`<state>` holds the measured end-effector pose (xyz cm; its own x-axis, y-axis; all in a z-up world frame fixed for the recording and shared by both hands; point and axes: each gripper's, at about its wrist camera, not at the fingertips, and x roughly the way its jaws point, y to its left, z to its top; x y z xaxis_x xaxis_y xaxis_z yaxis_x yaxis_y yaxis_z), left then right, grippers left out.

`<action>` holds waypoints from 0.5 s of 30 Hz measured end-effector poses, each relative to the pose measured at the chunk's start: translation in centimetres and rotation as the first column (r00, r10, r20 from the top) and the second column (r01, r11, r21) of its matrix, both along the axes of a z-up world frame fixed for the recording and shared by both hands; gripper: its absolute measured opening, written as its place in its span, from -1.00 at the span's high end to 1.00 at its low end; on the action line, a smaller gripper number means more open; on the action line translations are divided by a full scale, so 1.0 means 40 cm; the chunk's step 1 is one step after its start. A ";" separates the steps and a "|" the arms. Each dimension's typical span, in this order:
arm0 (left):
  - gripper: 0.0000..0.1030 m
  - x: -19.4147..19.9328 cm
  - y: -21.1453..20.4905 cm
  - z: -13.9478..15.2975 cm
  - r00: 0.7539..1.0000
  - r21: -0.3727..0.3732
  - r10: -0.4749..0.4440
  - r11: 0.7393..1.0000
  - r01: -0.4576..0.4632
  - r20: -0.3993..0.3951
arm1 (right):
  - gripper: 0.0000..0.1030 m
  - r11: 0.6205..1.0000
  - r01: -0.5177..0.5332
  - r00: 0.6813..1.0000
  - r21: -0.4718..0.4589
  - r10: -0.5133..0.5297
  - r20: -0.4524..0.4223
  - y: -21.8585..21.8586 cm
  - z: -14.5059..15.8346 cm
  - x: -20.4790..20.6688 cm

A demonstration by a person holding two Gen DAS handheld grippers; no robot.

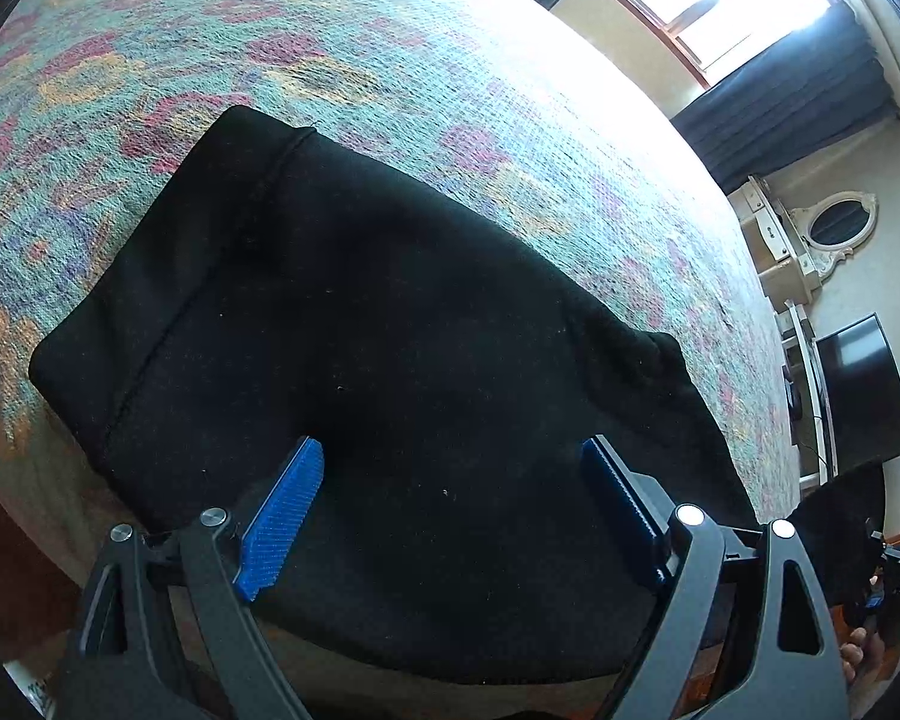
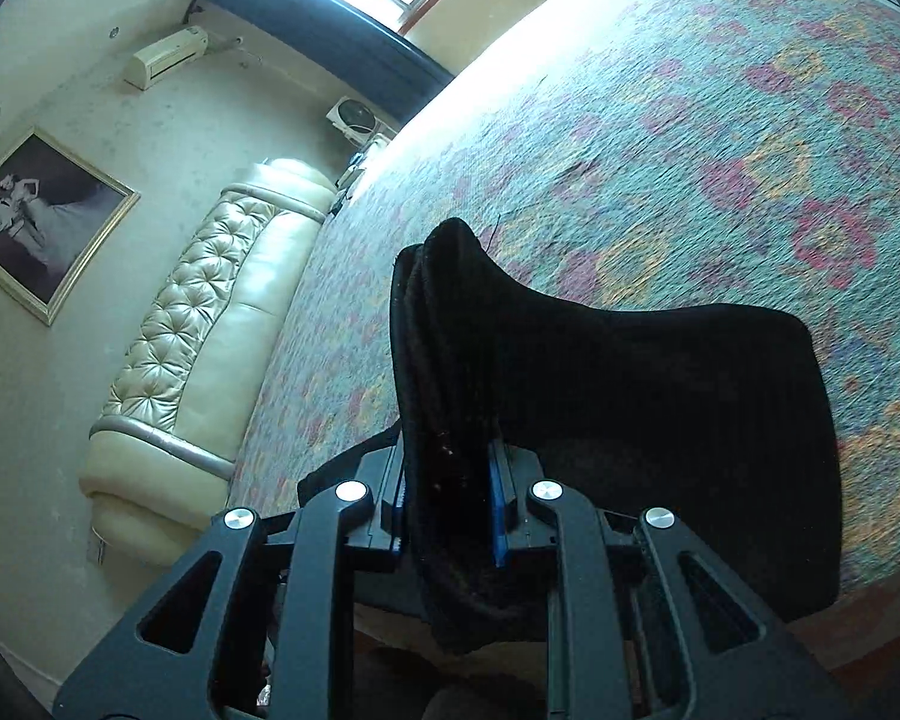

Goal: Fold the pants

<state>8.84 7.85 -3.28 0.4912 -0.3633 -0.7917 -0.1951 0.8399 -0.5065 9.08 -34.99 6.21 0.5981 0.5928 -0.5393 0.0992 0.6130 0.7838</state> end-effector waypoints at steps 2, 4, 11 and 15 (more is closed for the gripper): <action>-0.68 0.002 -0.004 0.000 1.000 0.001 0.001 1.000 -0.001 -0.002 | 0.63 0.999 -0.028 0.999 -0.044 0.027 -0.031 0.076 -0.032 0.019; -0.68 0.003 -0.005 -0.003 1.000 0.003 0.002 1.000 -0.002 -0.002 | 0.63 0.993 -0.054 0.997 -0.108 0.046 -0.069 0.147 -0.073 0.034; -0.69 0.007 -0.025 0.000 1.000 0.017 -0.001 1.000 0.001 -0.004 | 0.61 0.968 -0.101 0.985 -0.230 0.064 -0.163 0.306 -0.196 0.054; -0.69 0.010 -0.033 -0.001 1.000 0.020 -0.001 1.000 0.002 -0.006 | 0.39 0.970 -0.088 0.982 -0.227 0.046 -0.183 0.334 -0.229 0.049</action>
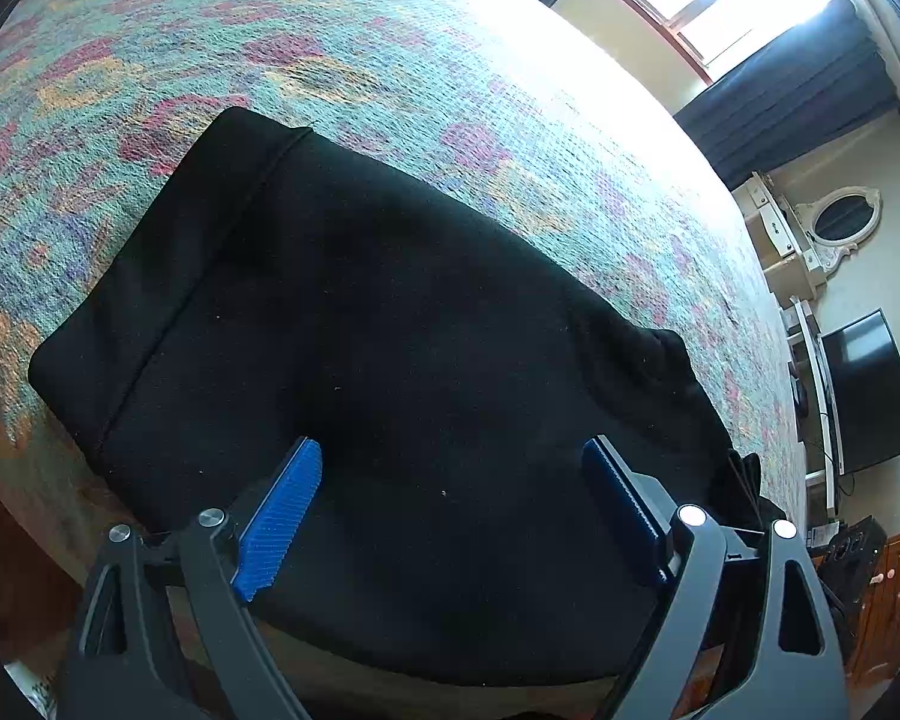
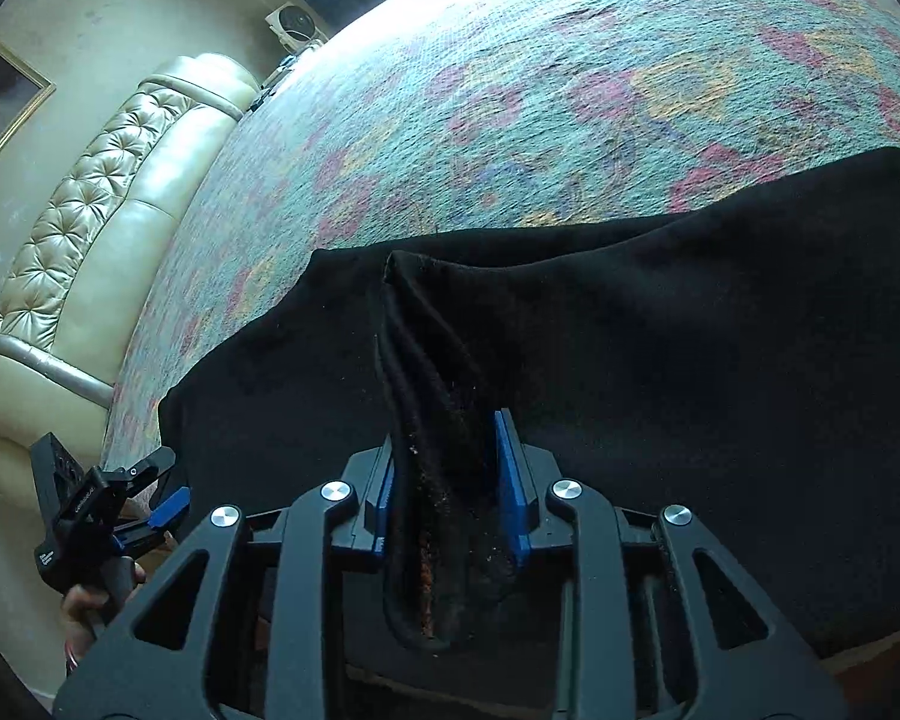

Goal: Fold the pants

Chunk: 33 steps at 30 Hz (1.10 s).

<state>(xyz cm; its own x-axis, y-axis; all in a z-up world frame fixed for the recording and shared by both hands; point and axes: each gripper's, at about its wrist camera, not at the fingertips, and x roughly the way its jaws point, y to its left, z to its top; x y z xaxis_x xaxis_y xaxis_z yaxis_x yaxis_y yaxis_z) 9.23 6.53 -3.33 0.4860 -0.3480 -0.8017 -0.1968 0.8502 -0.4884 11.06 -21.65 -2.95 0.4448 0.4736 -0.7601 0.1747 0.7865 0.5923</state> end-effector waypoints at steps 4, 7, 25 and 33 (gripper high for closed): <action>-0.71 0.003 -0.012 0.001 1.000 0.016 -0.006 1.000 0.006 0.001 | 0.16 1.000 -0.021 1.000 -0.015 0.021 0.011 0.032 0.002 -0.004; -0.72 0.006 -0.021 0.000 1.000 0.033 -0.011 0.999 0.011 0.001 | 0.06 0.998 -0.061 0.998 0.007 0.061 0.013 0.065 0.005 -0.012; -0.72 0.003 -0.012 -0.010 1.000 0.027 -0.016 1.000 0.016 0.002 | -0.52 0.982 0.156 0.982 0.107 -0.166 0.094 -0.424 0.099 -0.067; -0.72 0.002 -0.024 -0.005 1.000 0.040 -0.023 0.999 0.023 0.003 | -0.52 0.934 0.231 0.972 0.271 -0.235 -0.016 -0.542 -0.117 -0.042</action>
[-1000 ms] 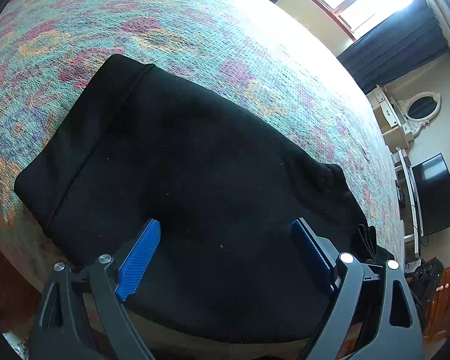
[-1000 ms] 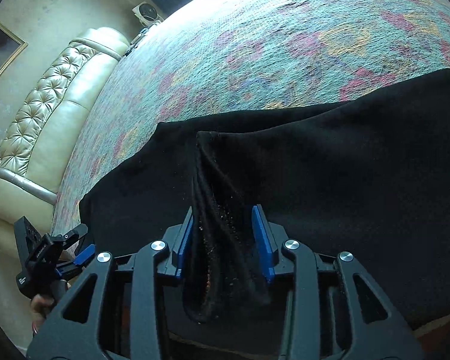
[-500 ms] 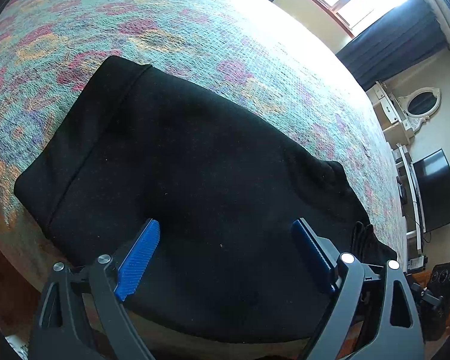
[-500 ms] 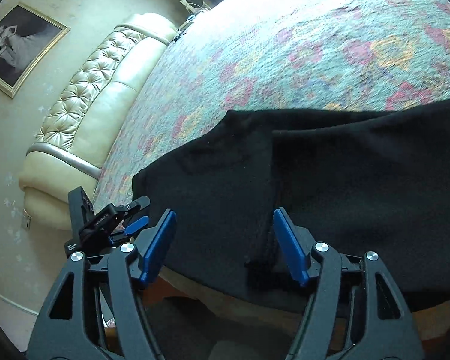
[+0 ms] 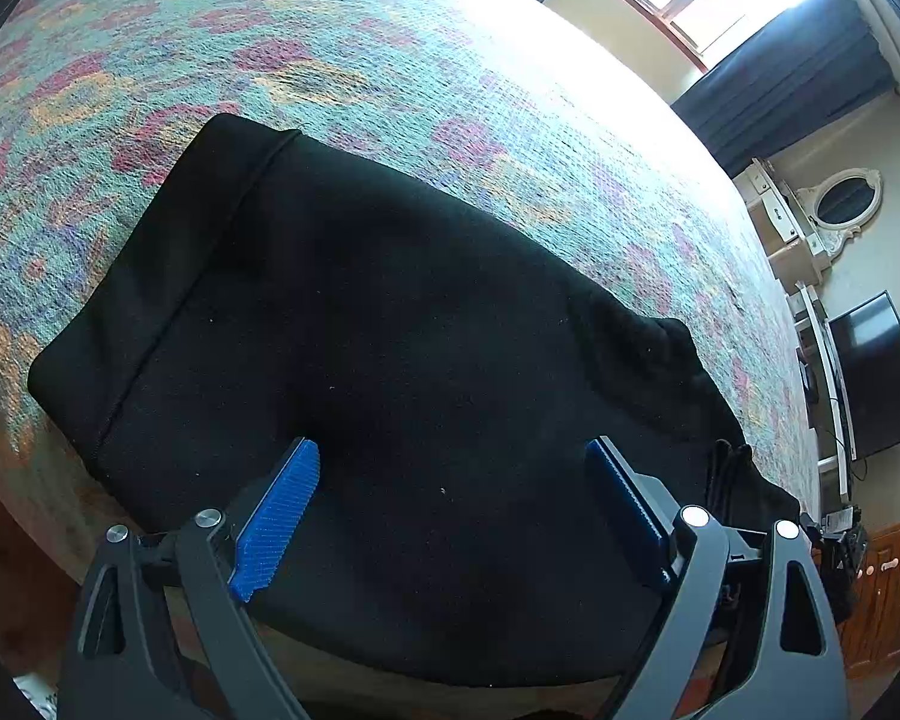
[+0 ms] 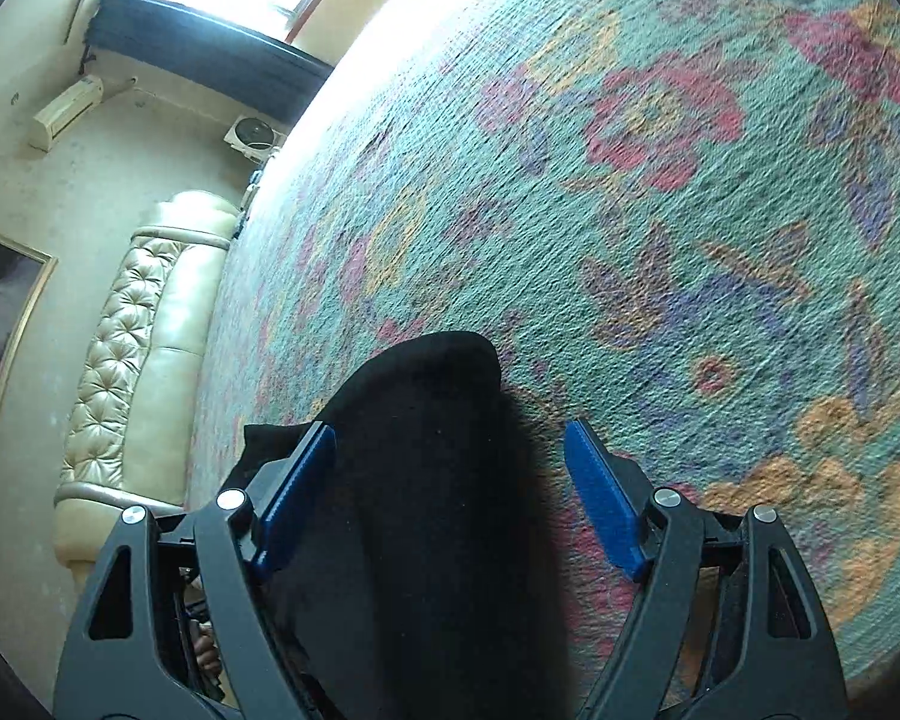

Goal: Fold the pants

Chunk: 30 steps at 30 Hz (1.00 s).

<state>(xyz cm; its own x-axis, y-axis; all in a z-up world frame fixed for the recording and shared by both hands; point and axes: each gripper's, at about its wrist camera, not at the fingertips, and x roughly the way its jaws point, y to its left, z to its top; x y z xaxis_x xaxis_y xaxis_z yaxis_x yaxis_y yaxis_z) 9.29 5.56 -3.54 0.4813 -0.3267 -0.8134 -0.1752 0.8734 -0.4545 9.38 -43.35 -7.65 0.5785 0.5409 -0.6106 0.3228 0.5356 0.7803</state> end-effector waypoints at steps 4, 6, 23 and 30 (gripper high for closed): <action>-0.72 0.000 -0.008 0.001 1.000 0.009 -0.004 1.000 0.004 0.000 | 0.48 1.000 -0.010 1.000 0.012 0.010 -0.002 -0.004 -0.034 0.027; -0.72 0.000 -0.011 0.001 1.000 0.013 -0.005 1.000 0.005 0.000 | 0.52 0.999 -0.012 1.000 0.030 0.012 0.005 -0.006 -0.056 0.027; -0.72 -0.005 -0.024 -0.004 1.000 0.022 -0.013 1.000 0.013 0.001 | 0.44 0.976 -0.018 1.000 0.216 0.019 -0.004 -0.042 -0.072 -0.136; -0.72 -0.007 -0.023 -0.002 1.000 0.019 -0.013 1.000 0.013 0.002 | 0.45 0.975 -0.013 0.999 0.223 0.019 -0.026 -0.046 -0.089 -0.157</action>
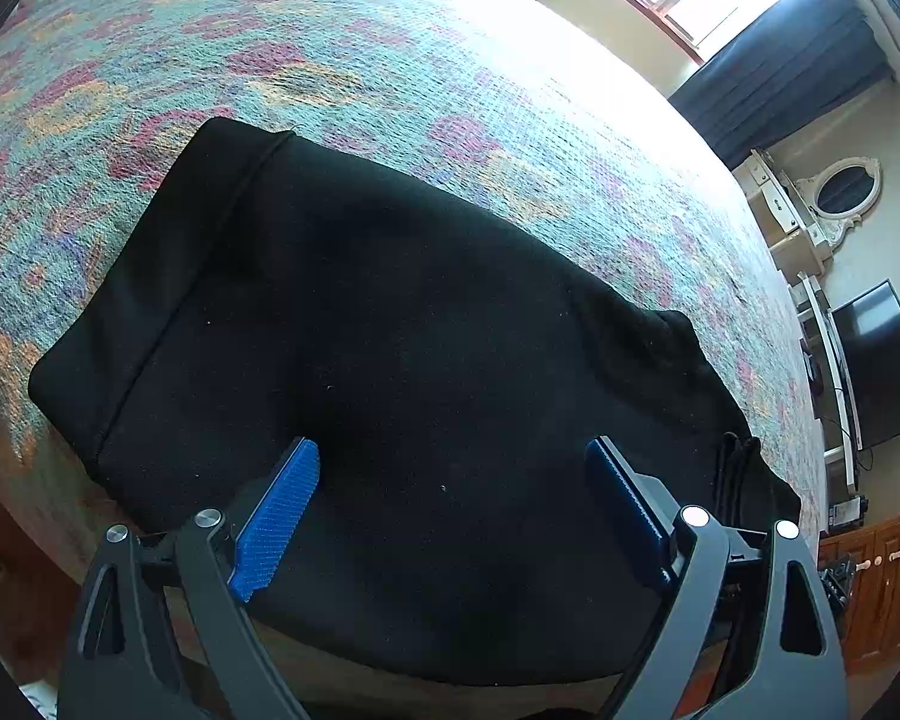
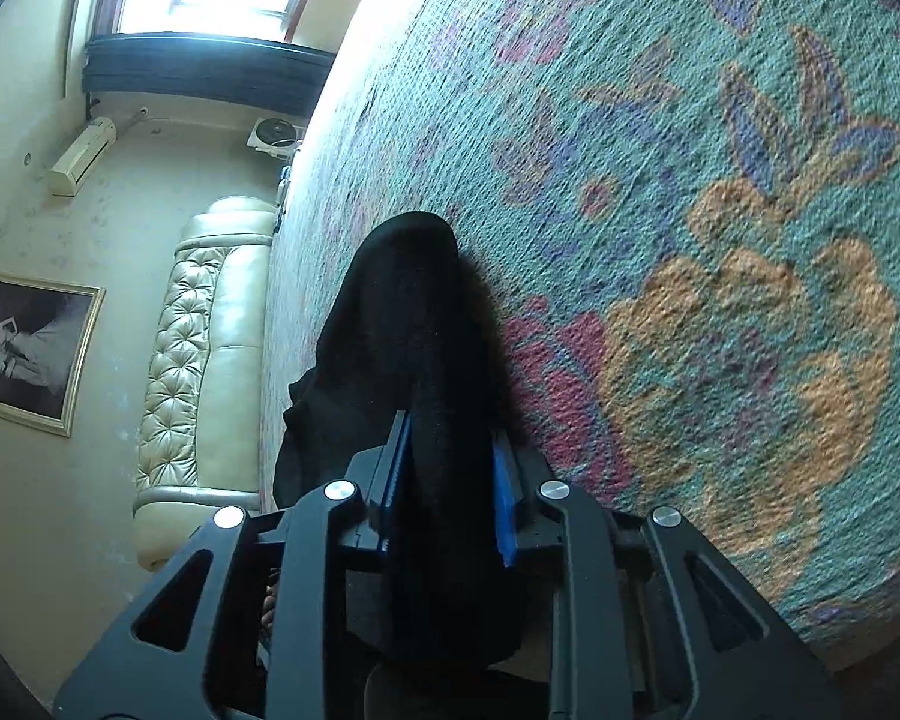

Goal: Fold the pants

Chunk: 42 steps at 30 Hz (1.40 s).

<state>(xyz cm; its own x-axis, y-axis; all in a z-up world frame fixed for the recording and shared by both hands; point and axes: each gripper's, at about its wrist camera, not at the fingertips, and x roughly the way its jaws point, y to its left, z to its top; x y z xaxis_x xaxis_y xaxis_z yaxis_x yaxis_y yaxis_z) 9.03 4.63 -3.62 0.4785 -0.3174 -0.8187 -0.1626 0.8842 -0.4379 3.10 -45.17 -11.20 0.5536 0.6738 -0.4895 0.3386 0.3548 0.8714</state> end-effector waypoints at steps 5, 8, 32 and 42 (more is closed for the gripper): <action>-0.72 0.002 0.008 -0.001 1.000 -0.008 0.002 1.000 -0.002 -0.001 | 0.14 0.998 -0.047 0.999 0.033 0.047 0.005 0.004 0.009 -0.054; -0.72 0.003 0.010 -0.002 1.000 -0.004 -0.001 1.000 0.001 -0.001 | 0.14 0.997 -0.060 0.998 0.048 0.060 0.004 0.009 0.001 -0.086; -0.72 -0.006 0.314 0.085 0.986 -0.329 0.069 0.944 -0.014 0.155 | -0.54 0.944 -0.004 0.994 -0.330 0.040 0.105 0.225 0.277 -0.069; -0.72 0.031 0.398 -0.039 0.998 -0.252 -0.025 0.967 0.038 0.055 | -0.54 0.943 -0.158 0.982 -0.294 0.180 0.050 0.356 0.262 -0.036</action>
